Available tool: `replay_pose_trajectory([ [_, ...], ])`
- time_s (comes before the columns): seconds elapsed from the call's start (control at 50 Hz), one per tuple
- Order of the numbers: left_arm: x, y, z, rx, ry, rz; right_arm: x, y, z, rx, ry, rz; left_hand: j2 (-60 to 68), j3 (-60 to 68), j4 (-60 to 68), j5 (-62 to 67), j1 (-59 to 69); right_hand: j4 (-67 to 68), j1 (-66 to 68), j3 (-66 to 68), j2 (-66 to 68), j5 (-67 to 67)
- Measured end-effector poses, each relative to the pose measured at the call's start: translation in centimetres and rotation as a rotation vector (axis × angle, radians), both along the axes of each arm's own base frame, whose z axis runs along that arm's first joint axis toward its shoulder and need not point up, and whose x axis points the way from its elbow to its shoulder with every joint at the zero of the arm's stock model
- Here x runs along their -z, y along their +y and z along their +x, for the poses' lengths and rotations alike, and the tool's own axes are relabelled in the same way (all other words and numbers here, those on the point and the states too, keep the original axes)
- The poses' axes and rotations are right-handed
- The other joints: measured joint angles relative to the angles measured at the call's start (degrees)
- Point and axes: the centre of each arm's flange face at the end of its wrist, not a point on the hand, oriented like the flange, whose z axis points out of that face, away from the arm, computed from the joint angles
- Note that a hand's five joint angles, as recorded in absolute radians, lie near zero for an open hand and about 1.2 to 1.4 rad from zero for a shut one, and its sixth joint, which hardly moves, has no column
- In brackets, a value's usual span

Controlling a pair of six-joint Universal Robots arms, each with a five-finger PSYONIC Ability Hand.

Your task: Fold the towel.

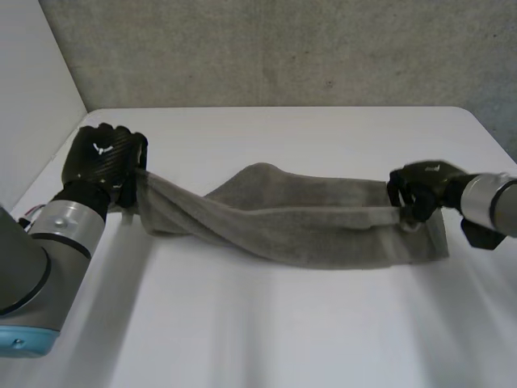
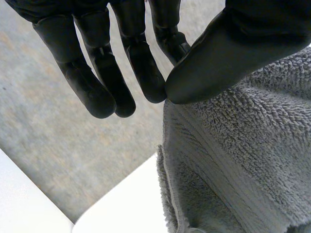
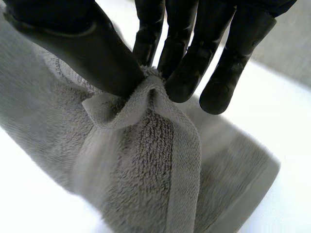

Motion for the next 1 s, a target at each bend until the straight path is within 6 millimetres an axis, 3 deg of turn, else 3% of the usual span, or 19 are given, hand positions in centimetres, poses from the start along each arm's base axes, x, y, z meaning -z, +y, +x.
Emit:
replay_pose_trajectory([
  [0.1,1.2,-0.5,-0.1,-0.001,-0.014,0.034,3.4,-1.4,-0.1,0.036,0.039,0.057,0.00,0.00,0.00,0.00,0.00,-31.61,-31.55,-31.67,-30.26,-31.01],
  [0.22,1.7,-0.7,-0.2,-0.001,-0.019,0.045,4.5,-1.2,0.7,0.031,0.053,0.056,0.00,0.00,0.00,0.00,0.00,-41.75,-41.36,-41.76,-39.30,-42.11],
  [0.54,1.7,-0.5,-0.1,-0.001,-0.019,0.050,4.2,1.2,1.8,-0.025,0.078,0.035,0.00,0.00,0.00,0.00,0.00,-50.05,-48.51,-49.77,-46.99,-50.48],
  [0.76,2.0,-0.3,-0.2,0.002,-0.022,0.061,3.1,3.4,0.9,-0.097,0.186,-0.142,0.00,0.00,0.00,0.00,0.00,-50.05,-48.67,-49.77,-46.99,-50.53],
  [1.0,2.2,0.0,-0.4,0.011,-0.023,0.066,5.2,4.6,0.2,-0.189,0.313,-0.294,0.00,0.00,0.00,0.00,0.00,-49.96,-48.63,-49.71,-46.99,-48.95],
])
